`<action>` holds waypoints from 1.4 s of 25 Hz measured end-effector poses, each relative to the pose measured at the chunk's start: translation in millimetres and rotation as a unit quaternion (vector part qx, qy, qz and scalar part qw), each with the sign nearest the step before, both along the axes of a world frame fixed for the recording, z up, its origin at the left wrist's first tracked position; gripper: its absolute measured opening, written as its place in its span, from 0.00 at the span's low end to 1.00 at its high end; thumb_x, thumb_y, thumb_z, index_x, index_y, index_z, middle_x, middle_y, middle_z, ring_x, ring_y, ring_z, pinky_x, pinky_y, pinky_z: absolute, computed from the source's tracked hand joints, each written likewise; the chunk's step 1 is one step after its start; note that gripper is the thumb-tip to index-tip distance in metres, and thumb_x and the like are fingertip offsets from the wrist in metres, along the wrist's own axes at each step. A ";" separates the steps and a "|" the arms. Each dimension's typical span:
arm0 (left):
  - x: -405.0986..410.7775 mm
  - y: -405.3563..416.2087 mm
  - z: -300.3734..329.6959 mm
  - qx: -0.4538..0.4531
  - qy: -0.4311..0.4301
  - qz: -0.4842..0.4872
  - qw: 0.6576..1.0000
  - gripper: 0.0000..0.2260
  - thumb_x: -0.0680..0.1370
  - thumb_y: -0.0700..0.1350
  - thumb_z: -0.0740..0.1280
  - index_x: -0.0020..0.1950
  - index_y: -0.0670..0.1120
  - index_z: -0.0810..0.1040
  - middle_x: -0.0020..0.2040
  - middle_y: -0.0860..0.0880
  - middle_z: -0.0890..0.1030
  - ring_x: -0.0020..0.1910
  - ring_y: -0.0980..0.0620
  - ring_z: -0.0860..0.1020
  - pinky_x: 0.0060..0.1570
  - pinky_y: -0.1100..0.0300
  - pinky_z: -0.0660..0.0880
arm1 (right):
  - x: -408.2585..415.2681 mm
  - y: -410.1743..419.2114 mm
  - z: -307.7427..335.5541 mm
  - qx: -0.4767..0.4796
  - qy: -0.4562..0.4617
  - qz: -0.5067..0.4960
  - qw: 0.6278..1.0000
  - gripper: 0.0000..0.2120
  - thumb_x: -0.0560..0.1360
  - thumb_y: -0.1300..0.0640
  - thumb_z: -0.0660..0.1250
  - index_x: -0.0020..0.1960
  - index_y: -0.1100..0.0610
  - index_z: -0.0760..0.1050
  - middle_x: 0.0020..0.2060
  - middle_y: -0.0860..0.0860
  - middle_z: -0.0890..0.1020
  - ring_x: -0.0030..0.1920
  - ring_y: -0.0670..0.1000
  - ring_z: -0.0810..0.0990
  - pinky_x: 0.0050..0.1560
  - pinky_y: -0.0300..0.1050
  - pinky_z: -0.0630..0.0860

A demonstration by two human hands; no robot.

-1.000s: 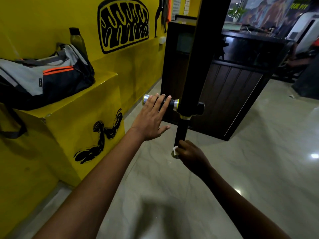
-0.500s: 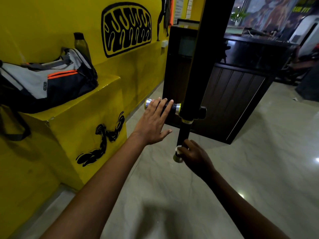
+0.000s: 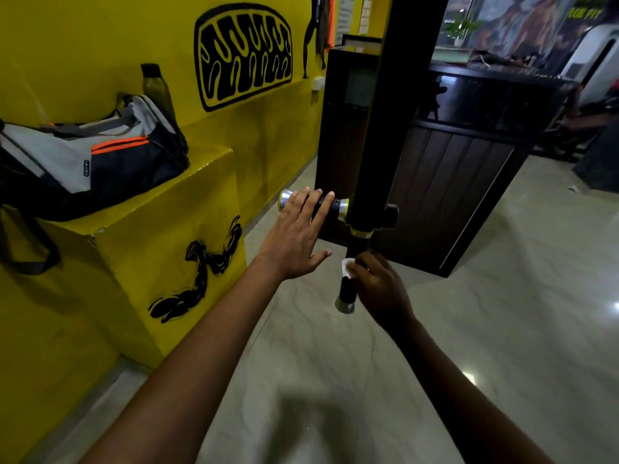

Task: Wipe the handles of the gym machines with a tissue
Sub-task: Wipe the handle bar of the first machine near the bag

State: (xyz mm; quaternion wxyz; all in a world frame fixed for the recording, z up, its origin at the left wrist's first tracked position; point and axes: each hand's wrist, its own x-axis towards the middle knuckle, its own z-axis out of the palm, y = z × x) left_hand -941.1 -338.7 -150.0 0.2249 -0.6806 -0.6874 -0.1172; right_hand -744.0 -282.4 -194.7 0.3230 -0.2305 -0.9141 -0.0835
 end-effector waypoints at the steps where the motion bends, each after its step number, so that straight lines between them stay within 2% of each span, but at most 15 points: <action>1: 0.2 0.0 0.1 -0.001 -0.002 -0.001 1.000 0.43 0.75 0.64 0.61 0.78 0.43 0.47 0.76 0.40 0.58 0.76 0.40 0.54 0.75 0.45 0.52 | 1.2 -1.6 -8.3 -0.009 -0.016 0.006 1.000 0.07 0.66 0.63 0.74 0.43 0.61 0.78 0.40 0.56 0.77 0.38 0.56 0.76 0.29 0.44 0.73; 5: 0.0 0.2 1.5 -0.005 -0.005 -0.002 1.000 0.43 0.75 0.64 0.61 0.78 0.43 0.46 0.76 0.40 0.58 0.76 0.40 0.54 0.75 0.45 0.53 | 10.1 -15.8 -51.3 -0.101 -0.042 0.006 0.994 0.02 0.72 0.60 0.67 0.41 0.56 0.75 0.37 0.51 0.74 0.36 0.53 0.75 0.28 0.42 0.68; 8: 0.3 0.1 1.6 -0.002 0.003 -0.002 1.000 0.43 0.74 0.64 0.61 0.78 0.43 0.46 0.76 0.40 0.58 0.76 0.40 0.54 0.75 0.45 0.52 | 11.3 -26.5 -66.6 -0.079 -0.052 0.008 0.996 0.05 0.72 0.60 0.62 0.41 0.56 0.76 0.38 0.50 0.75 0.37 0.52 0.76 0.27 0.39 0.68; 10: 0.2 -0.7 1.9 -0.002 0.001 -0.003 1.000 0.43 0.74 0.64 0.62 0.78 0.43 0.46 0.76 0.40 0.58 0.76 0.40 0.54 0.75 0.45 0.52 | 10.7 -29.2 -59.9 -0.144 -0.038 -0.022 0.989 0.09 0.75 0.60 0.58 0.44 0.57 0.77 0.41 0.51 0.76 0.40 0.52 0.77 0.32 0.41 0.70; 11: 0.5 -1.0 2.0 -0.003 0.000 -0.004 1.000 0.43 0.74 0.64 0.62 0.78 0.43 0.46 0.76 0.39 0.58 0.76 0.40 0.54 0.75 0.45 0.52 | 12.6 -26.8 -56.5 -0.162 -0.017 -0.031 0.986 0.07 0.75 0.60 0.60 0.46 0.57 0.77 0.42 0.52 0.76 0.41 0.52 0.77 0.35 0.43 0.72; 12: 0.6 -1.2 2.2 -0.003 0.001 -0.004 1.000 0.43 0.74 0.64 0.62 0.78 0.43 0.45 0.76 0.39 0.58 0.76 0.40 0.54 0.75 0.45 0.52 | 13.5 -24.0 -51.7 -0.167 0.028 -0.030 0.985 0.04 0.74 0.61 0.64 0.46 0.57 0.78 0.41 0.52 0.76 0.40 0.51 0.76 0.35 0.44 0.74; 14: 0.7 -1.2 2.6 -0.003 0.003 -0.003 1.000 0.44 0.74 0.64 0.62 0.78 0.43 0.45 0.76 0.39 0.58 0.76 0.40 0.54 0.74 0.45 0.53 | 15.3 -17.6 -39.6 -0.188 0.171 -0.033 0.967 0.03 0.72 0.62 0.69 0.45 0.58 0.79 0.41 0.52 0.76 0.37 0.47 0.76 0.34 0.36 0.74; 16: 1.5 -0.8 2.2 0.000 0.002 -0.001 1.000 0.44 0.74 0.64 0.63 0.78 0.43 0.46 0.75 0.39 0.59 0.75 0.39 0.55 0.74 0.45 0.53 | 10.9 -6.6 -19.0 -0.212 0.315 -0.092 0.920 0.02 0.72 0.63 0.70 0.45 0.59 0.79 0.40 0.52 0.77 0.37 0.46 0.77 0.33 0.30 0.71; 18: 2.8 -0.9 2.3 0.004 0.003 0.000 1.000 0.44 0.73 0.64 0.63 0.78 0.43 0.47 0.75 0.39 0.59 0.75 0.39 0.55 0.74 0.45 0.53 | 1.2 3.5 6.0 -0.245 0.386 -0.143 0.878 0.02 0.72 0.63 0.71 0.44 0.61 0.79 0.38 0.54 0.79 0.37 0.49 0.78 0.34 0.30 0.70; 20: 2.8 -1.0 2.5 0.005 0.003 -0.001 1.000 0.44 0.73 0.64 0.63 0.78 0.43 0.47 0.75 0.39 0.60 0.75 0.39 0.56 0.74 0.45 0.53 | -9.5 8.3 17.5 -0.268 0.384 -0.142 0.872 0.01 0.72 0.63 0.71 0.44 0.61 0.80 0.35 0.51 0.79 0.35 0.45 0.77 0.33 0.28 0.69; 23: 3.2 -1.1 3.3 0.002 -0.001 0.001 1.000 0.45 0.73 0.65 0.63 0.78 0.43 0.47 0.75 0.39 0.59 0.75 0.39 0.55 0.75 0.45 0.53 | -21.1 1.3 16.0 -0.236 0.357 -0.139 0.893 0.03 0.73 0.64 0.69 0.45 0.59 0.81 0.31 0.48 0.77 0.29 0.41 0.73 0.31 0.30 0.66; 25: 3.4 -0.5 2.4 0.000 -0.002 0.003 1.000 0.45 0.72 0.65 0.63 0.78 0.43 0.47 0.74 0.39 0.59 0.75 0.39 0.55 0.75 0.45 0.52 | -22.5 -3.9 8.7 -0.227 0.355 -0.133 0.897 0.05 0.74 0.65 0.68 0.49 0.60 0.82 0.30 0.46 0.77 0.28 0.37 0.72 0.31 0.28 0.67; 28: 4.6 0.1 1.6 0.000 -0.009 0.005 1.000 0.45 0.72 0.65 0.63 0.78 0.43 0.46 0.74 0.39 0.59 0.75 0.39 0.55 0.75 0.45 0.52 | -20.1 -6.7 0.4 -0.208 0.338 -0.106 0.912 0.07 0.74 0.68 0.68 0.51 0.64 0.81 0.32 0.50 0.80 0.28 0.36 0.72 0.33 0.23 0.69; 31: 5.5 0.1 1.1 0.003 -0.008 0.006 1.000 0.46 0.72 0.65 0.64 0.78 0.42 0.47 0.74 0.39 0.60 0.74 0.39 0.56 0.75 0.45 0.52 | -16.5 -11.6 -12.0 -0.194 0.303 -0.100 0.928 0.07 0.71 0.70 0.69 0.49 0.66 0.81 0.35 0.55 0.84 0.31 0.41 0.76 0.35 0.21 0.70; 35: 5.3 -0.1 1.8 0.005 -0.010 0.004 1.000 0.46 0.71 0.65 0.64 0.78 0.43 0.46 0.74 0.39 0.60 0.74 0.39 0.56 0.75 0.45 0.52 | -11.7 -23.1 -29.0 -0.208 0.281 -0.108 0.931 0.04 0.73 0.69 0.68 0.42 0.64 0.80 0.31 0.54 0.82 0.29 0.35 0.72 0.32 0.19 0.67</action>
